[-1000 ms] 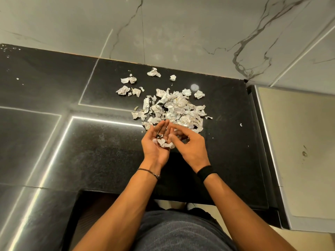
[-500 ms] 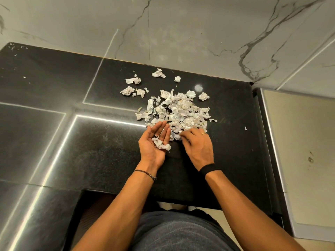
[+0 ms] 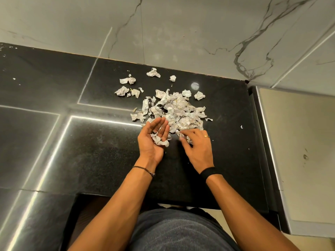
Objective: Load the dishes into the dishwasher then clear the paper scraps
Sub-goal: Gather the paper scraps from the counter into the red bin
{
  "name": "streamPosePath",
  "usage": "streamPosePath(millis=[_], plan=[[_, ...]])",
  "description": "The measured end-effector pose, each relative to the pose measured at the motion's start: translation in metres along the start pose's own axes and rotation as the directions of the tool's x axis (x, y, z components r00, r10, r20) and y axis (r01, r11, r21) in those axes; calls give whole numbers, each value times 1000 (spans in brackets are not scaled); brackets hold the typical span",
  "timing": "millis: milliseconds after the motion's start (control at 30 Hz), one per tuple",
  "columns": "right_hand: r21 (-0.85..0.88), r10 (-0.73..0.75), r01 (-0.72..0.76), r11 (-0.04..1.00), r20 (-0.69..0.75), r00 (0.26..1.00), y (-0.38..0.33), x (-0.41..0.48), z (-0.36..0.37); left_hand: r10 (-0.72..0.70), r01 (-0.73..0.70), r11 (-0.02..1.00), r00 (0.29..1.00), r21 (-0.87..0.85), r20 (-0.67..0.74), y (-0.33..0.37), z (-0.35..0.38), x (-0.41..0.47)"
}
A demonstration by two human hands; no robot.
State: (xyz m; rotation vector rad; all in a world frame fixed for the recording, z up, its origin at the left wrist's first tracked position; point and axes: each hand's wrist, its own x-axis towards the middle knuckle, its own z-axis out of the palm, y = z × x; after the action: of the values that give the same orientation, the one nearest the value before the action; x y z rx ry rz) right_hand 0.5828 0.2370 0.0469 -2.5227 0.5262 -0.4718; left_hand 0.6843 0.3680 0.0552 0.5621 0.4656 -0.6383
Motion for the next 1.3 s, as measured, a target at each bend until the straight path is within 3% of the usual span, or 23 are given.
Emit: streamPosePath(millis=[100, 200, 300, 400, 500, 600, 767, 867, 1000, 1100, 1200, 1300], plan=[[215, 71, -62, 975, -34, 997, -18, 4, -17, -29, 29, 999, 999, 43, 16, -7, 5, -2], [410, 37, -61, 910, 67, 997, -40, 12, -28, -86, 83, 993, 996, 84, 39, -14, 12, -4], [468, 114, -128, 874, 57, 992, -38, 16, -31, -143, 140, 989, 988, 53, 57, -19, 15, -3], [281, 209, -228, 932, 98, 973, -13, 12, -28, -159, 159, 987, 986, 16, 57, -20, 13, -1], [-26, 110, -107, 994, 181, 977, 4, 9, -16, -152, 150, 988, 987, 41, 54, -20, 11, -1], [-225, 40, -4, 974, 156, 987, 9, 12, -4, -143, 140, 988, 989, 67, 36, -21, 10, -2], [-330, 7, 29, 944, 108, 994, 12, 17, 1, -110, 108, 989, 994, 97, 21, -22, 9, -2], [-245, 65, -45, 969, 74, 995, 16, 13, -3, -107, 103, 987, 994, 123, 28, -22, 7, -3], [133, 183, -179, 975, -21, 983, 3, 9, -16, -117, 111, 984, 993, 139, 36, -25, 9, -2], [312, 136, -155, 938, 83, 987, -19, 11, -27, -139, 132, 981, 989, 139, 48, -29, 12, 0], [367, 173, -198, 909, 100, 980, -21, 9, -34, -178, 170, 979, 982, 112, 64, -32, 16, 0], [226, 255, -268, 937, 86, 963, -3, 3, -35, -184, 179, 981, 981, 79, 68, -33, 18, -1]])
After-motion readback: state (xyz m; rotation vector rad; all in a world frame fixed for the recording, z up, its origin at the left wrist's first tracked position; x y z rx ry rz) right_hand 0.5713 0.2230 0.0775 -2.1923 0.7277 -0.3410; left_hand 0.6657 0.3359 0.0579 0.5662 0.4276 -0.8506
